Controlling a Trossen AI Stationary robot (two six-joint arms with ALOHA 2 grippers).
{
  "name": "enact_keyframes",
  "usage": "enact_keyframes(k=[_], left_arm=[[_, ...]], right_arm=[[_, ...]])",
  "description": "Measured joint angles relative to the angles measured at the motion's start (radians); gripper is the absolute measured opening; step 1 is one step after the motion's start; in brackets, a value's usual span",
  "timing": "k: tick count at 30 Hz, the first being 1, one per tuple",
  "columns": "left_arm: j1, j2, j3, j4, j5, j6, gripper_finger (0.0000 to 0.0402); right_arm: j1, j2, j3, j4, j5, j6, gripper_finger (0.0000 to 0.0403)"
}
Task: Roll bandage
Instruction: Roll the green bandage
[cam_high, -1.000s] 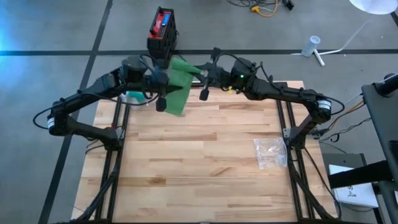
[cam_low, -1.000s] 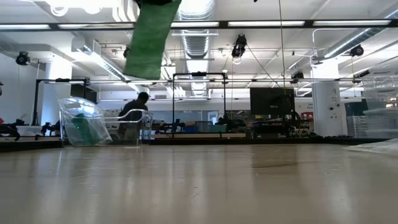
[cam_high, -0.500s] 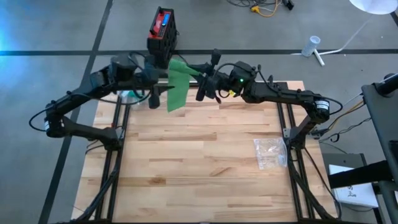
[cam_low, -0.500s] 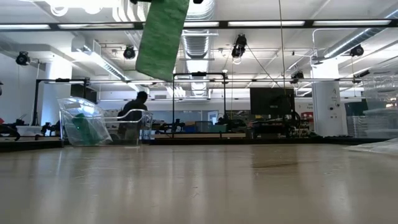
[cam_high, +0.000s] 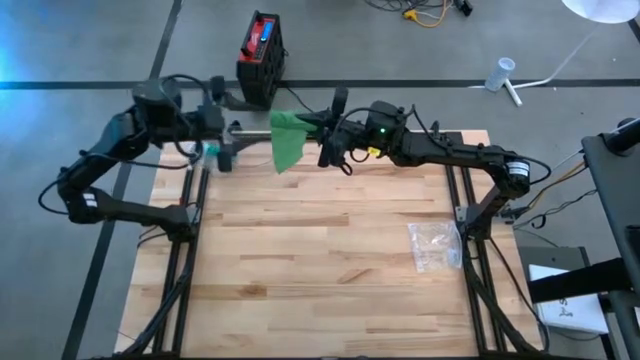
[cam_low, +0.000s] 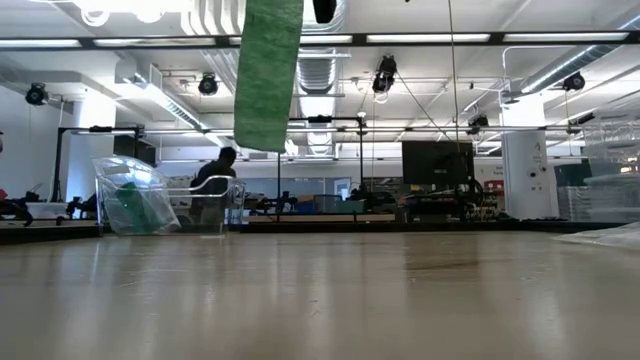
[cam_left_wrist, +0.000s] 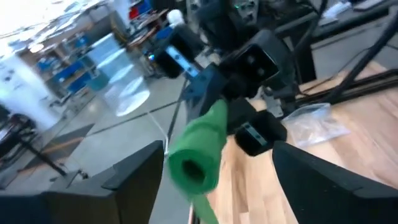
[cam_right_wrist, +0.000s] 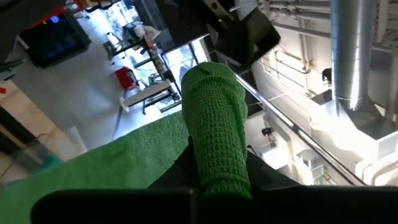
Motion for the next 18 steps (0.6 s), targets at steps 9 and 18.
enact_keyframes(k=[9, 18], left_arm=[[-0.028, 0.108, -0.003, 0.041, 0.008, 0.085, 0.028], [-0.028, 0.125, -0.003, 0.011, -0.016, 0.096, 0.0253]], right_arm=[[0.0, 0.0, 0.0, -0.041, -0.01, -0.001, 0.0029], [0.0, 0.0, 0.0, -0.053, -0.013, -0.001, 0.0029]])
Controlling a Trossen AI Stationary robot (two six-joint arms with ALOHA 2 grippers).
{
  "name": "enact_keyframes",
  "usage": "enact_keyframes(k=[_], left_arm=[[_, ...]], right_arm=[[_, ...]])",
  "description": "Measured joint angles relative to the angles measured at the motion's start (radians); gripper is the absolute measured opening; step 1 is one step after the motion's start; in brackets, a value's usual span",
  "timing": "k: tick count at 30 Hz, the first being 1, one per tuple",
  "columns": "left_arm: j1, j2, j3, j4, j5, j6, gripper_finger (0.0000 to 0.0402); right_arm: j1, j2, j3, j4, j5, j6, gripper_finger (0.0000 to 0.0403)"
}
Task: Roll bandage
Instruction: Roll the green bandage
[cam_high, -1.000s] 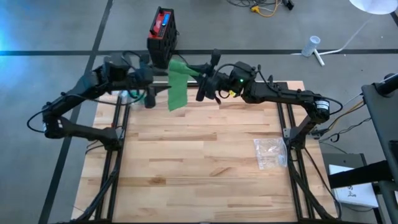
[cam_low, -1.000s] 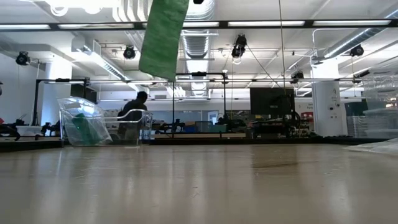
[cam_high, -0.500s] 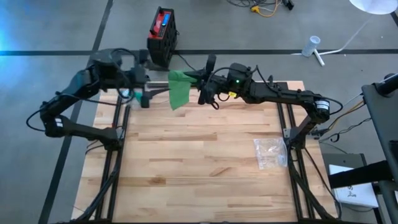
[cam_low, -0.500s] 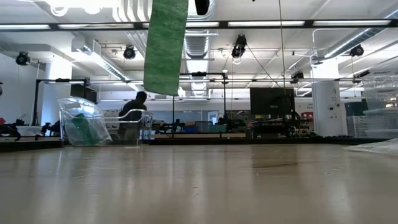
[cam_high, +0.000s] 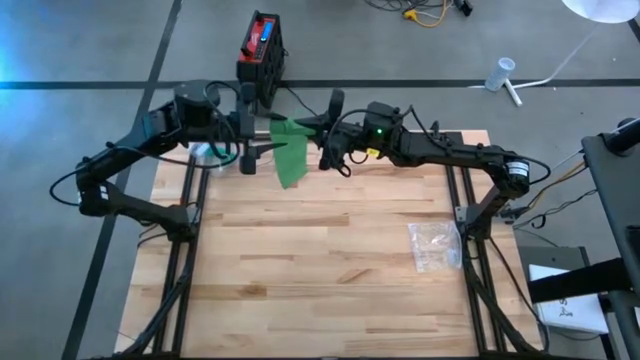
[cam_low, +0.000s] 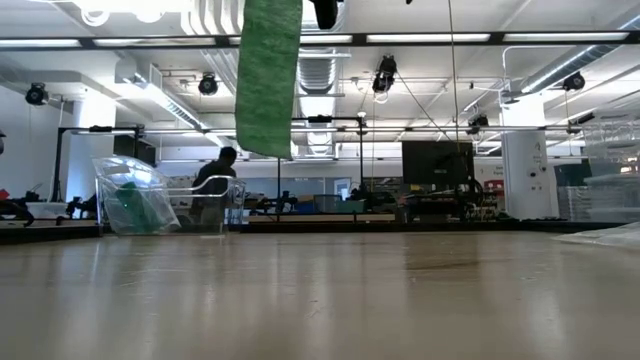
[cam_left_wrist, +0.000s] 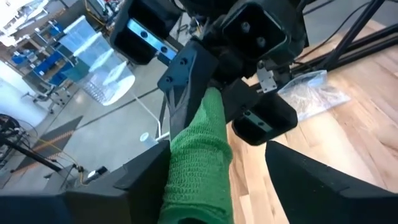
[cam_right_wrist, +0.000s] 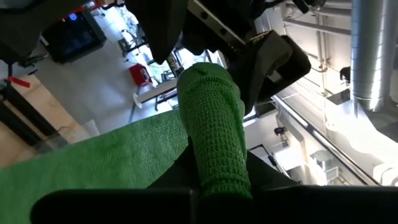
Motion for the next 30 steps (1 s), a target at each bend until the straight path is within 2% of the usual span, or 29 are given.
enact_keyframes(k=[6, 10, 16, 19, 25, 30], left_arm=[[0.0, 0.014, 0.0, -0.025, -0.013, -0.007, 0.0198], [0.0, 0.022, 0.0, -0.03, -0.071, -0.015, 0.0144], [0.0, 0.017, -0.001, -0.043, -0.075, -0.038, 0.0058], [-0.001, 0.012, -0.002, -0.053, -0.073, -0.046, 0.0026], [0.0, 0.006, -0.002, -0.059, -0.075, -0.048, 0.0026], [0.0, 0.006, -0.017, -0.05, -0.049, -0.053, 0.0026]], right_arm=[[0.004, 0.0, 0.0, 0.002, -0.038, 0.035, 0.0028], [0.006, 0.0, 0.0, 0.008, -0.037, 0.07, 0.0031], [0.013, 0.0, 0.0, -0.029, -0.04, 0.119, 0.0041], [0.017, -0.005, 0.002, -0.059, -0.035, 0.231, 0.0072], [0.018, -0.053, 0.002, -0.16, -0.065, 0.483, 0.0176], [0.03, -0.089, 0.002, -0.19, -0.114, 0.54, 0.0246]])
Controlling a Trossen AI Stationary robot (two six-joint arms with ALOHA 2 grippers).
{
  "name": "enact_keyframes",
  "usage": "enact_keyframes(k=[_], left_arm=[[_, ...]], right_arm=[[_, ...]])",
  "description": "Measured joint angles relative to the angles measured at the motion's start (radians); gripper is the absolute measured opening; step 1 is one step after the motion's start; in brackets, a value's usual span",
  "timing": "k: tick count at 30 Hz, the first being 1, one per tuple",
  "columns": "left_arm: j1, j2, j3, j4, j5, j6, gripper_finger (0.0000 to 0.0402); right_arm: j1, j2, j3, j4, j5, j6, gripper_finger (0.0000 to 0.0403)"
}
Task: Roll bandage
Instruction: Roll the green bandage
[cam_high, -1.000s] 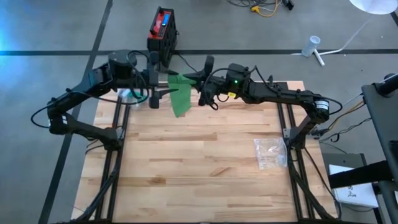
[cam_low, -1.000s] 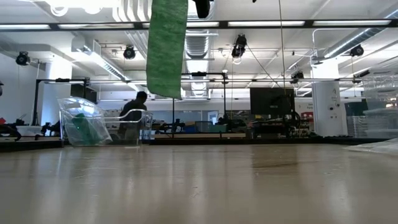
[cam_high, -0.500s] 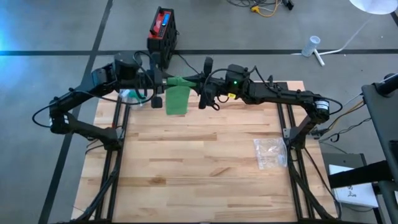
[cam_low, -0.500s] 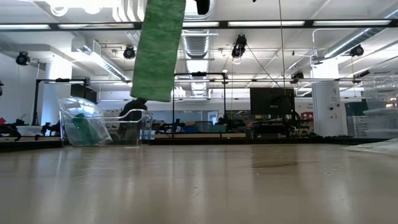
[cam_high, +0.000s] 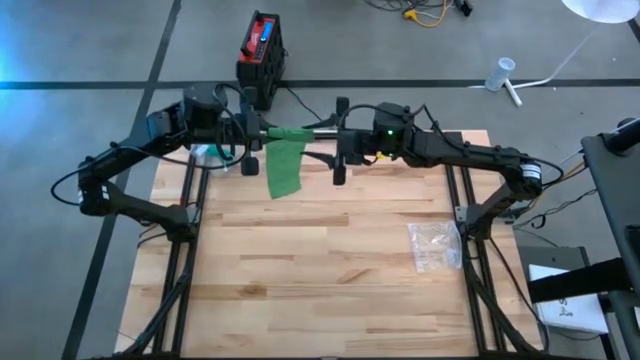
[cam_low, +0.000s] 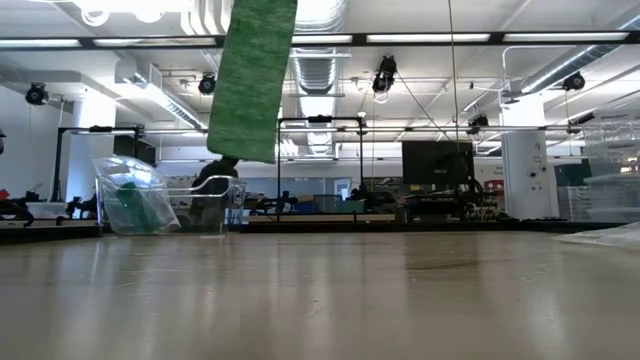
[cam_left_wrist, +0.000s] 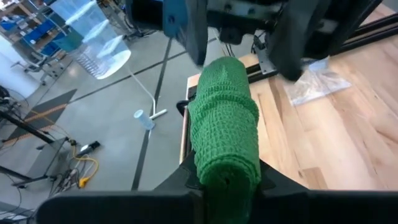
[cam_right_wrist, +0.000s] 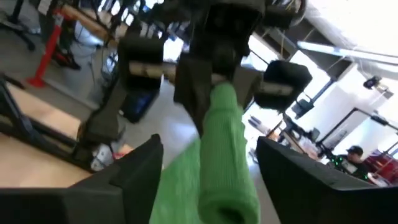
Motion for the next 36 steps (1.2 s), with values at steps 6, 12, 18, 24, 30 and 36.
enact_keyframes(k=[6, 12, 18, 24, 30, 36], left_arm=[[-0.006, -0.001, -0.036, 0.031, 0.006, 0.014, 0.0026], [-0.023, -0.005, -0.065, 0.107, 0.047, 0.023, 0.0026], [-0.039, -0.003, -0.069, 0.1, 0.032, 0.023, 0.0026], [-0.039, -0.011, -0.069, 0.095, -0.004, -0.016, 0.0026], [-0.039, -0.012, -0.089, 0.12, -0.011, -0.067, 0.0026], [-0.037, -0.011, -0.114, 0.15, -0.028, -0.098, 0.0026]], right_arm=[[0.004, 0.004, -0.001, 0.072, 0.005, 0.124, 0.0262], [0.0, 0.014, -0.001, 0.117, 0.052, 0.247, 0.0229], [0.001, 0.019, 0.002, 0.039, 0.175, 0.224, 0.0193], [0.003, -0.029, 0.0, -0.035, 0.267, 0.087, 0.0179], [0.023, -0.054, -0.001, -0.043, 0.117, 0.056, 0.0161], [0.026, 0.001, -0.002, -0.043, 0.138, 0.039, 0.0113]])
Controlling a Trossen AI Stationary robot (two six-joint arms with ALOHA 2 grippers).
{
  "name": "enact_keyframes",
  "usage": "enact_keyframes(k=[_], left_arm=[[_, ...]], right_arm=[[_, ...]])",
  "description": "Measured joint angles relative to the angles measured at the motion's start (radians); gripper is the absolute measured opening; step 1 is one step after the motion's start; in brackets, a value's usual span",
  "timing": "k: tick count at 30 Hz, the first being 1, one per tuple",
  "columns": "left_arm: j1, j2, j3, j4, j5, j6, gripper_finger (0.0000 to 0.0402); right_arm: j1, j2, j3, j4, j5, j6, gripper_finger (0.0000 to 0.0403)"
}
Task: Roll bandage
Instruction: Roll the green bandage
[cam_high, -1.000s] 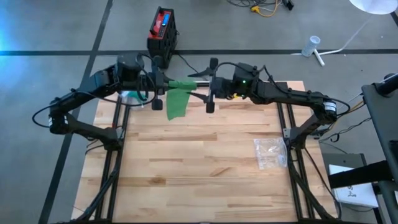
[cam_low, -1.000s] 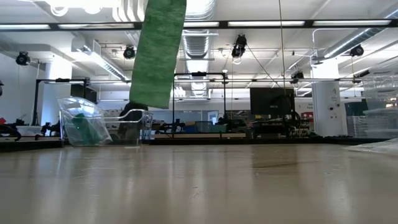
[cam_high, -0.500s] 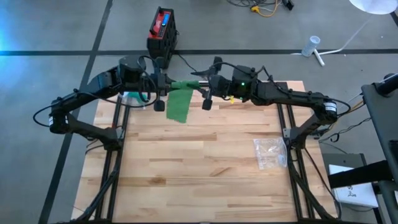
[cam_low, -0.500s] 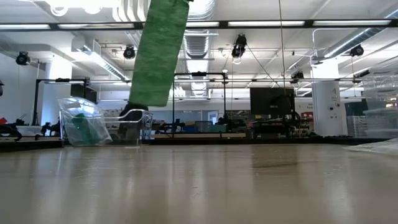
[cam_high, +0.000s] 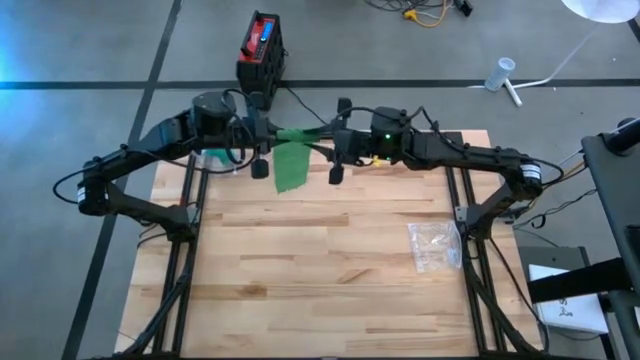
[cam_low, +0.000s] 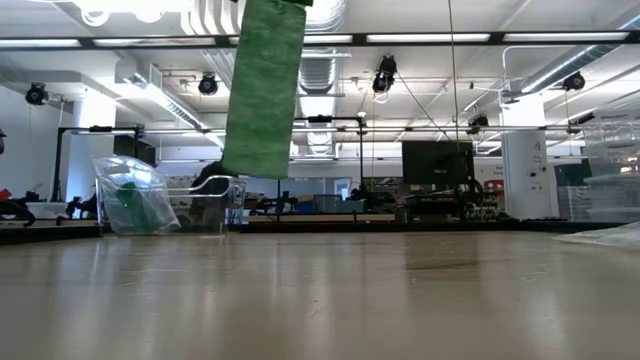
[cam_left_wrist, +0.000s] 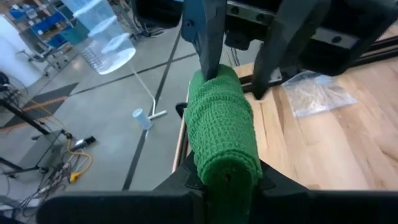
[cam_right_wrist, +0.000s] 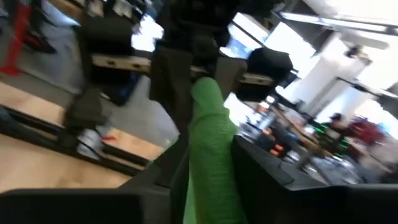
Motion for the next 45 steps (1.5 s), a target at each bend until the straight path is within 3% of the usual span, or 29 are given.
enact_keyframes(k=[4, 11, 16, 22, 28, 33, 37, 45], left_arm=[[-0.002, -0.007, -0.009, 0.004, 0.016, -0.003, 0.0026], [-0.003, -0.049, -0.025, 0.006, 0.04, -0.007, 0.0026], [-0.007, -0.071, -0.029, 0.038, 0.08, -0.011, 0.0026], [-0.005, -0.067, -0.041, 0.028, 0.061, -0.018, 0.0026], [-0.005, -0.076, -0.076, 0.047, 0.101, 0.009, 0.0027], [-0.01, -0.079, -0.088, 0.05, 0.134, 0.058, 0.0025], [-0.029, -0.077, -0.099, 0.045, 0.133, 0.137, 0.0026], [-0.045, -0.077, -0.099, 0.05, 0.103, 0.179, 0.0026]], right_arm=[[0.004, 0.0, 0.002, -0.023, 0.12, -0.082, 0.0078], [0.005, -0.041, 0.002, -0.101, 0.171, -0.178, 0.0021], [-0.004, -0.066, -0.002, -0.122, 0.21, -0.178, 0.0001], [0.008, -0.122, -0.002, -0.102, 0.053, -0.172, 0.0023], [-0.008, -0.146, -0.002, -0.059, -0.148, -0.035, 0.0081], [-0.007, -0.083, -0.005, -0.029, -0.142, 0.083, 0.0109], [-0.007, -0.048, 0.006, -0.036, -0.031, 0.111, 0.0096], [0.012, -0.042, 0.015, -0.171, -0.097, -0.013, 0.003]])
